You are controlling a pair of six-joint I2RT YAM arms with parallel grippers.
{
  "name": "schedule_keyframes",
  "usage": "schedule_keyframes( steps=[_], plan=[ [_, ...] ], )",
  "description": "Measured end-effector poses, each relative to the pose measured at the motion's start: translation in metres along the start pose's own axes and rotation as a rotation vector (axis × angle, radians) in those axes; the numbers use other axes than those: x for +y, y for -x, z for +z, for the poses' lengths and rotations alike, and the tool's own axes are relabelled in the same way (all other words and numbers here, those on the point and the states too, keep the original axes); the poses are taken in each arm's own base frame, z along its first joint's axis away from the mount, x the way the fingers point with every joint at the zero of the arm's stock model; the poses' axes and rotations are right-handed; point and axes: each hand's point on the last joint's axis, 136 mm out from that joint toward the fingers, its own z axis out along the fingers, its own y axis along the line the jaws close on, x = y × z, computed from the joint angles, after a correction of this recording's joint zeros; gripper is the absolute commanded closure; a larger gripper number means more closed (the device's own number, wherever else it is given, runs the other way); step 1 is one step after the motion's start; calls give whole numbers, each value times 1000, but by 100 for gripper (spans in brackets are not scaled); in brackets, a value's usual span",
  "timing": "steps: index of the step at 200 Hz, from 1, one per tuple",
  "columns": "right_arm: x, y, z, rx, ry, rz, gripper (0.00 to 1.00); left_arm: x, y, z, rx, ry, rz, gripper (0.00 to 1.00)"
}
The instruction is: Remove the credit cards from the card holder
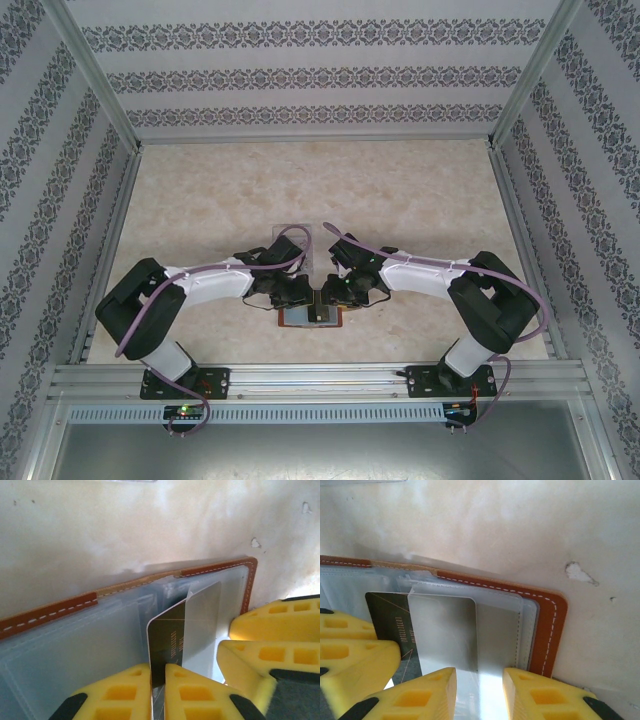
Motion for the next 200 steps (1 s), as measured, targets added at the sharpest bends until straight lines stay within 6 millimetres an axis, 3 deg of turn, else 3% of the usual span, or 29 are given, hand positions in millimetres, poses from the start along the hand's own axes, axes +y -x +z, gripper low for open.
schedule_keyframes(
  steps=[41,89,131,200],
  plan=[
    [0,0,0,0,0,-1,67,0,0,-10,4,38,28,90],
    [0,0,0,1,-1,-4,67,12,0,-23,24,150,72,90],
    [0,0,0,4,-4,-3,67,9,5,-36,24,199,114,89],
    [0,0,1,6,-6,-4,67,12,-3,-28,86,204,103,81]
  ],
)
